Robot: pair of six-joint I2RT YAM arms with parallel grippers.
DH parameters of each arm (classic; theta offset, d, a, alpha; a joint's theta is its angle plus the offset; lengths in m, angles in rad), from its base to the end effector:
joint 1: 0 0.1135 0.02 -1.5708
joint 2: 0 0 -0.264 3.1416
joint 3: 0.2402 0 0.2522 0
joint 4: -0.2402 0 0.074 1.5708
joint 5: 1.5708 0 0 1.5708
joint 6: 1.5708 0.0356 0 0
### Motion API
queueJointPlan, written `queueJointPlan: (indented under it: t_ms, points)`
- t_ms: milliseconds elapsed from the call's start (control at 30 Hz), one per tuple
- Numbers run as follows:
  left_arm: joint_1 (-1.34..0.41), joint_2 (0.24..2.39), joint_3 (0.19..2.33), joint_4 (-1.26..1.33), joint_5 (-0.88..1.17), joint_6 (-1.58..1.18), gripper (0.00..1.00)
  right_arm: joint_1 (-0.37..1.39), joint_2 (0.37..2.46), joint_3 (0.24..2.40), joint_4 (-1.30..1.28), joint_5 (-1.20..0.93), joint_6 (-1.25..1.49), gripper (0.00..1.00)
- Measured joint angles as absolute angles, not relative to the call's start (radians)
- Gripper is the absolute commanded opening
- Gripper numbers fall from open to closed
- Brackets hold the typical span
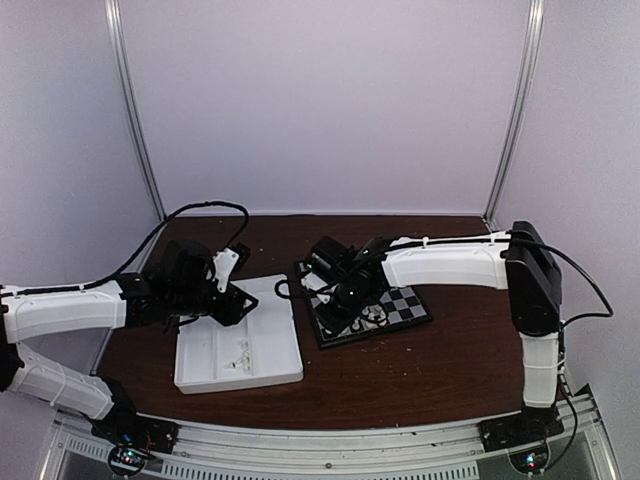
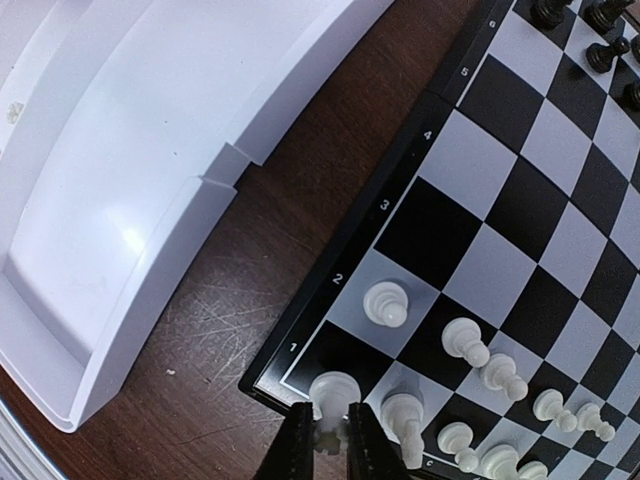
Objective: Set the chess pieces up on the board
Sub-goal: Place the chess piece on the chessboard.
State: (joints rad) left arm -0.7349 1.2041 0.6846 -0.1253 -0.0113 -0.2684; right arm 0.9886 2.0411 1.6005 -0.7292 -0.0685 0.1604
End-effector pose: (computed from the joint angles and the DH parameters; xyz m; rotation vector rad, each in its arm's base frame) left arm 0.1897 -0.1709 0.2245 0.5184 2.2097 -0.5336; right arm 0.2342 0.3601 0.1978 -1.1508 2.5697 0.3919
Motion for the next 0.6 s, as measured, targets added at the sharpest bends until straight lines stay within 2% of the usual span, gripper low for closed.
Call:
queueJointPlan:
  t_ms: [600]
  points:
    - [-0.735, 1.219, 0.702, -0.135, -0.011, -0.268, 0.46, 0.989, 2.060, 1.606, -0.737, -0.061, 0.156, 0.16]
